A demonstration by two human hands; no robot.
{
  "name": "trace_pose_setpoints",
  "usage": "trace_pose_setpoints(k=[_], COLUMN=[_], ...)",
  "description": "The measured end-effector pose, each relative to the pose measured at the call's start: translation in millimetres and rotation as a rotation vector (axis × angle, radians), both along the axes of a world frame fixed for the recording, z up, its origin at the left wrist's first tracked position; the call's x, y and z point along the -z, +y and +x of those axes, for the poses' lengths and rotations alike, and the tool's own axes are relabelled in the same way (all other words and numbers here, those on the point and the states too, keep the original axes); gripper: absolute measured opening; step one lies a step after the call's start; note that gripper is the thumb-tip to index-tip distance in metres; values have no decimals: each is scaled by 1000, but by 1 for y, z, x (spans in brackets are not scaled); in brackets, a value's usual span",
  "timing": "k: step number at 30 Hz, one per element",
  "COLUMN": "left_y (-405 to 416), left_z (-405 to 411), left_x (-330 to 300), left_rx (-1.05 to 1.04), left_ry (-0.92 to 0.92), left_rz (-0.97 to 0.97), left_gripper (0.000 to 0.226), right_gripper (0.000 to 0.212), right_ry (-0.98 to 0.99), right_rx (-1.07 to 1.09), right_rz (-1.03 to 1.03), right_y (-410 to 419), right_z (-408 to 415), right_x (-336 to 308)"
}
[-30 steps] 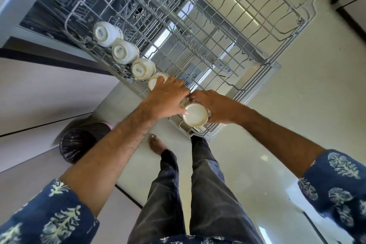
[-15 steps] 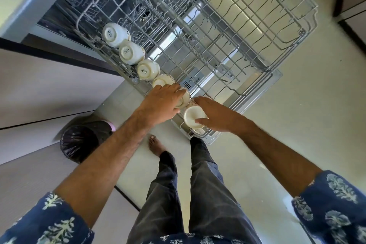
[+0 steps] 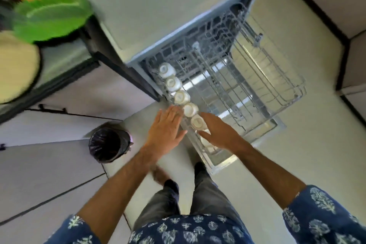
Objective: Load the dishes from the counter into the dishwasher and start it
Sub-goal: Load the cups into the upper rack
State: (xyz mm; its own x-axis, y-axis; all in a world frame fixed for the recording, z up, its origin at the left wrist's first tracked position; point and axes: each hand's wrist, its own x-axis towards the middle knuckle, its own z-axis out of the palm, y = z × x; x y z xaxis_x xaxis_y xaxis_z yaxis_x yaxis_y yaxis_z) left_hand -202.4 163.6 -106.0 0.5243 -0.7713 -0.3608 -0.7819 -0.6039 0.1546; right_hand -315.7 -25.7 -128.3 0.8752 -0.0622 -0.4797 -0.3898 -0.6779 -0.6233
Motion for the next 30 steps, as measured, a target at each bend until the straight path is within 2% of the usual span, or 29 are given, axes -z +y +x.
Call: trace_pose_setpoints(k=[7, 10, 15, 23, 30], left_y=[110, 187, 326, 538, 681], left_z=[22, 30, 29, -14, -46], left_x=[-81, -108, -146, -195, -213], left_rx=[-377, -508, -736, -1101, -1404], left_ry=[-127, -246, -391, -548, -555], left_rz=[-63, -83, -114, -67, -54], left_gripper=[80, 78, 78, 80, 77], right_gripper=[79, 85, 82, 82, 79], right_ry=[-292, -403, -593, -786, -882], right_rx=[-394, -576, -793, -1036, -1219], right_rz=[-255, -336, -441, -322, -244], right_y=[90, 154, 286, 518, 692], right_z=[83, 127, 184, 227, 249], right_x=[-95, -124, -166, -216, -252])
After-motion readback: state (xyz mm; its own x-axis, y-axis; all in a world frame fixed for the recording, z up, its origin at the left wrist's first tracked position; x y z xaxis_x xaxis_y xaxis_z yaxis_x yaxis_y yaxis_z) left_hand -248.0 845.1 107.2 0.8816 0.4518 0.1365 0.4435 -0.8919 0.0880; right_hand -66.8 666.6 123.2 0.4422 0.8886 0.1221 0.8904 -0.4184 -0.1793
